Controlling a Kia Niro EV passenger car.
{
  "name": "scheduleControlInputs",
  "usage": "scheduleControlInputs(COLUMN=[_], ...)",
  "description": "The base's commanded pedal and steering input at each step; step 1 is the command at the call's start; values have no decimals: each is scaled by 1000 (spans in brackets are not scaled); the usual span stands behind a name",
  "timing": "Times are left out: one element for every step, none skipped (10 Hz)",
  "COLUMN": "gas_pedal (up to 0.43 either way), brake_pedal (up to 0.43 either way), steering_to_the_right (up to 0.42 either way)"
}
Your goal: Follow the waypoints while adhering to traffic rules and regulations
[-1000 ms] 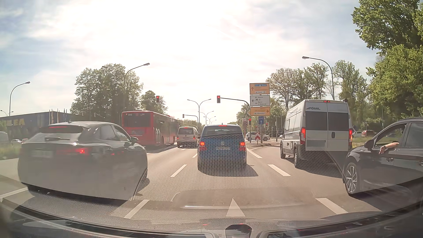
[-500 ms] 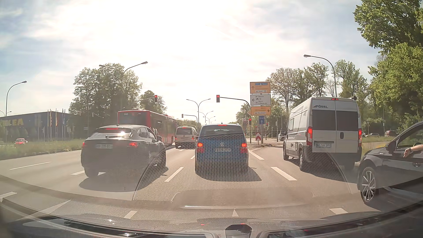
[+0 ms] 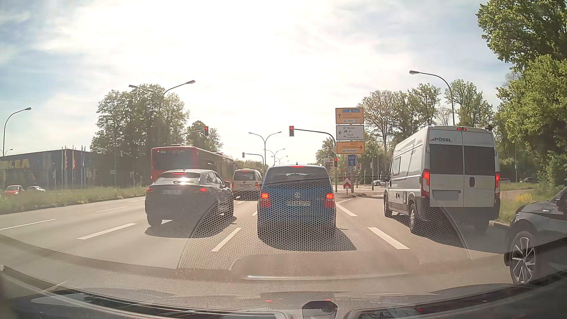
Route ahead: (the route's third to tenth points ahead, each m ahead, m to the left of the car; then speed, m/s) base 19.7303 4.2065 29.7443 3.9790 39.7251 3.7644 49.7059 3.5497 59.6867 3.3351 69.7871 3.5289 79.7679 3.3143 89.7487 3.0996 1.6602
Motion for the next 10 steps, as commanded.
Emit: scheduleControlInputs(gas_pedal=[0, 0, 0, 0, 0, 0, 0, 0, 0, 0], brake_pedal=[0, 0, 0, 6, 30, 61, 85, 116, 122, 140], steering_to_the_right=[7, 7, 7, 6, 6, 6, 5, 5, 5, 5])
